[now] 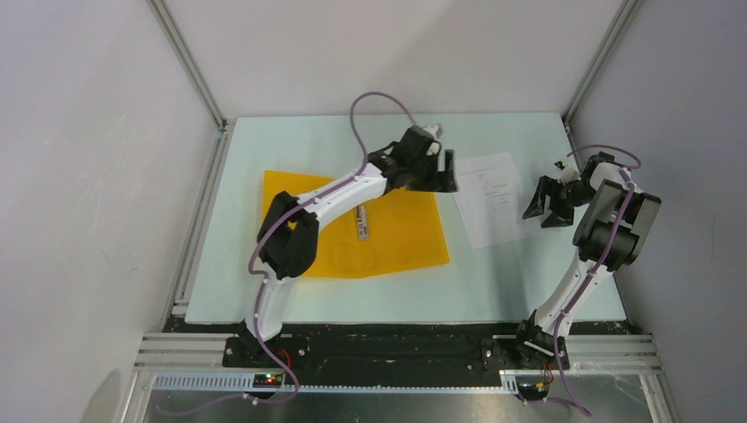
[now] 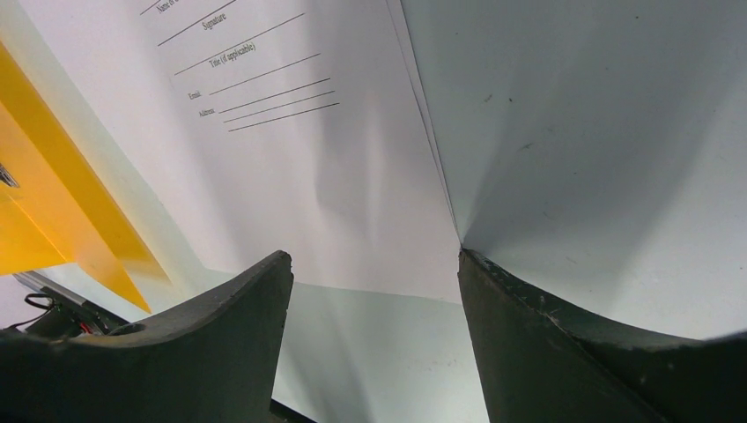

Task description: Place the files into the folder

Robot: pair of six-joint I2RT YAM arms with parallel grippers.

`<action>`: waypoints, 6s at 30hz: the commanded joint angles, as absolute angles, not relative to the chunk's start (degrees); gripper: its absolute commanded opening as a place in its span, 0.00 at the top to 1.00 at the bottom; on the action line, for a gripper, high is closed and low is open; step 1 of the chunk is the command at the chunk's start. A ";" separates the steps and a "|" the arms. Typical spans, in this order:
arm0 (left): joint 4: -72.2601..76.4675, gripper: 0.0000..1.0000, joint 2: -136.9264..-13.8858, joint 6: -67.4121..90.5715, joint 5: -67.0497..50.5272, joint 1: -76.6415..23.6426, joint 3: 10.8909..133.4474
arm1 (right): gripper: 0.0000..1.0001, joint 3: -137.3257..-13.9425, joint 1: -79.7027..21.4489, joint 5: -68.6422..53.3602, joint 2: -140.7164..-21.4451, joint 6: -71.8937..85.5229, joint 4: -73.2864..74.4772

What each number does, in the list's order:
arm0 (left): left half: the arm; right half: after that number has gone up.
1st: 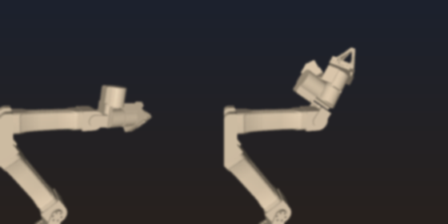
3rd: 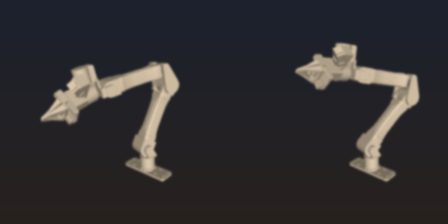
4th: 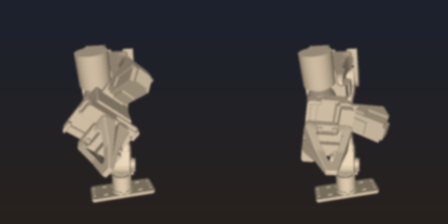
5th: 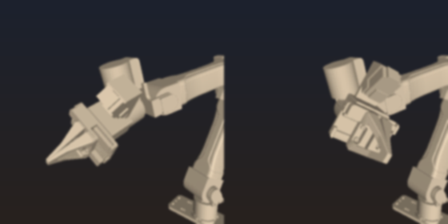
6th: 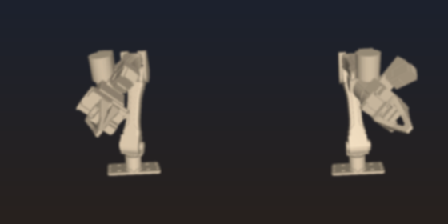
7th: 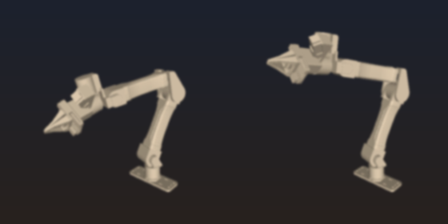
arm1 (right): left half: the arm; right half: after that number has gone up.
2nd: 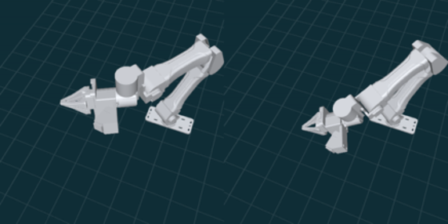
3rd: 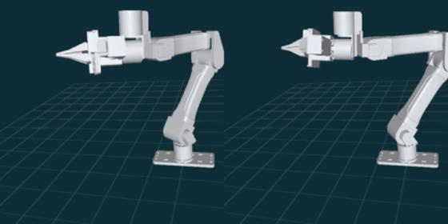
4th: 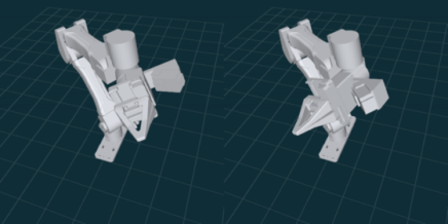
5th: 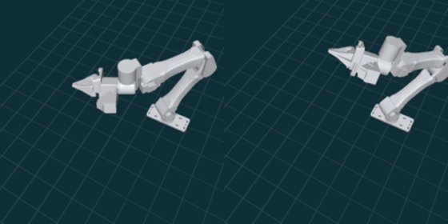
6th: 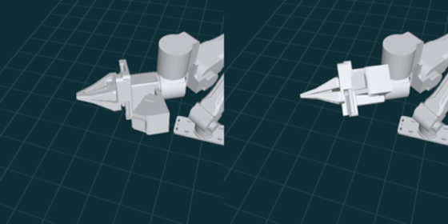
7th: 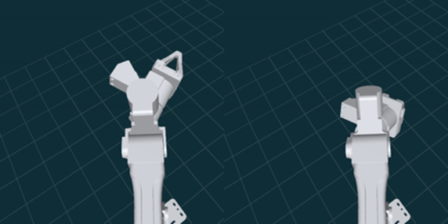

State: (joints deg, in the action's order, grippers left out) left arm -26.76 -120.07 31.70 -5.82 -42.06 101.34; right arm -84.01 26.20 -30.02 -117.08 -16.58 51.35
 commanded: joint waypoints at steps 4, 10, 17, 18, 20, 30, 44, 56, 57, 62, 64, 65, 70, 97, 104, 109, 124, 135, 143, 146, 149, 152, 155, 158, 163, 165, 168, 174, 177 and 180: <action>-22.36 0.12 -131.88 42.46 -5.78 -44.48 115.77 | 0.26 -82.87 26.20 -27.91 -116.81 -17.20 52.43; -22.27 0.06 -136.71 47.89 -2.04 -44.15 118.40 | 0.25 -85.17 26.41 -28.15 -115.50 -16.70 50.45; -21.00 0.06 -139.05 53.45 -6.17 -44.44 114.84 | 0.23 -94.09 24.64 -27.37 -120.43 -16.52 49.36; -20.74 0.06 -139.46 53.75 -6.42 -44.57 114.62 | 0.23 -95.28 23.80 -26.86 -121.21 -16.65 49.25; -19.40 0.06 -140.19 54.32 -7.37 -44.87 114.58 | 0.22 -96.66 22.64 -26.29 -122.26 -17.03 48.89; -16.11 0.06 -143.57 58.21 -9.05 -46.71 116.49 | 0.20 -100.75 19.14 -23.60 -127.24 -17.43 50.35; -16.63 0.04 -144.72 64.33 -9.34 -47.82 115.15 | 0.26 -104.03 17.42 -30.90 -129.38 -18.23 59.57; -6.35 0.09 -141.43 65.16 -14.62 -45.38 111.52 | 0.26 -102.04 17.43 -32.39 -129.46 -17.76 59.81; -4.55 0.10 -141.11 65.23 -15.15 -45.01 111.11 | 0.26 -101.95 17.46 -32.41 -129.42 -17.73 59.82; 1.04 0.12 -139.05 66.35 -17.49 -43.86 110.71 | 0.25 -101.55 17.62 -32.65 -129.30 -17.47 59.68; 2.16 0.12 -138.76 66.62 -18.24 -43.65 110.86 | 0.25 -101.47 17.87 -33.28 -129.29 -17.02 59.56; 2.67 0.12 -138.77 66.66 -18.44 -43.58 110.85 | 0.25 -101.48 18.07 -34.73 -129.29 -16.90 59.52; 4.79 0.12 -138.62 67.22 -19.88 -43.19 109.49 | 0.26 -101.36 19.83 -42.00 -128.51 -16.04 59.92; 9.32 0.12 -144.07 66.70 -23.56 -43.06 108.78 | 0.24 -98.88 24.60 -64.42 -126.87 -20.02 66.07; 9.29 0.12 -144.50 66.92 -24.06 -43.37 107.71 | 0.15 -97.46 22.68 -71.50 -129.08 -22.61 68.71; 9.22 0.12 -144.23 66.59 -23.95 -43.53 107.61 | 0.11 -97.43 22.09 -72.40 -130.01 -20.16 66.68; 6.40 0.13 -144.01 64.74 -23.40 -43.61 106.51 | 0.01 -91.46 21.75 -85.65 -130.22 -6.12 56.98; 5.43 0.12 -143.25 64.60 -23.51 -43.46 105.64 | 0.01 -94.81 20.47 -81.68 -131.02 -14.82 61.78; 4.96 0.12 -142.46 63.29 -23.81 -43.47 104.60 | 0.00 -98.12 20.18 -90.39 -131.87 -27.85 70.18; 4.75 0.12 -141.96 62.77 -24.16 -43.25 103.70 | 0.01 -102.48 19.67 -91.64 -135.92 -43.88 86.76; 5.81 0.11 -141.32 62.03 -25.31 -42.91 102.73 | 0.01 -101.65 19.36 -93.58 -137.20 -52.98 91.77; 8.73 0.07 -140.65 60.60 -26.90 -42.10 102.30 | 0.01 -98.31 19.03 -92.98 -136.41 -54.47 92.23; 9.18 0.05 -140.02 59.23 -27.83 -41.65 102.35 | 0.00 -97.84 18.42 -91.11 -135.24 -55.01 92.20; 9.10 0.05 -139.82 58.76 -28.19 -41.22 102.09 | 0.01 -99.29 17.78 -89.74 -136.13 -52.85 92.20; 9.01 0.05 -139.15 58.66 -28.96 -41.13 100.60 | 0.01 -104.69 15.95 -87.25 -140.48 -42.09 91.71; 8.97 0.06 -138.90 58.41 -29.23 -40.99 100.20 | 0.01 -105.13 14.75 -84.09 -140.15 -31.75 86.59; 8.90 0.06 -138.04 57.56 -29.67 -40.79 99.82 | 0.01 -88.35 14.56 -71.22 -127.93 4.50 43.66; 8.91 0.04 -137.23 56.08 -29.71 -40.53 99.83 | 0.01 -89.33 15.23 -70.65 -128.27 8.88 36.02; 8.94 0.04 -137.26 55.49 -29.85 -40.36 99.73 | 0.01 -90.01 14.34 -72.69 -129.87 6.08 39.26; 9.05 0.05 -137.19 55.54 -30.15 -40.02 99.56 | 0.01 -89.19 13.30 -76.26 -129.78 3.05 40.98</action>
State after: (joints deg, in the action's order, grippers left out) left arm 11.22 -139.94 58.13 -30.13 -41.12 100.66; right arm -88.64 14.81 -72.27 -129.14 3.07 40.86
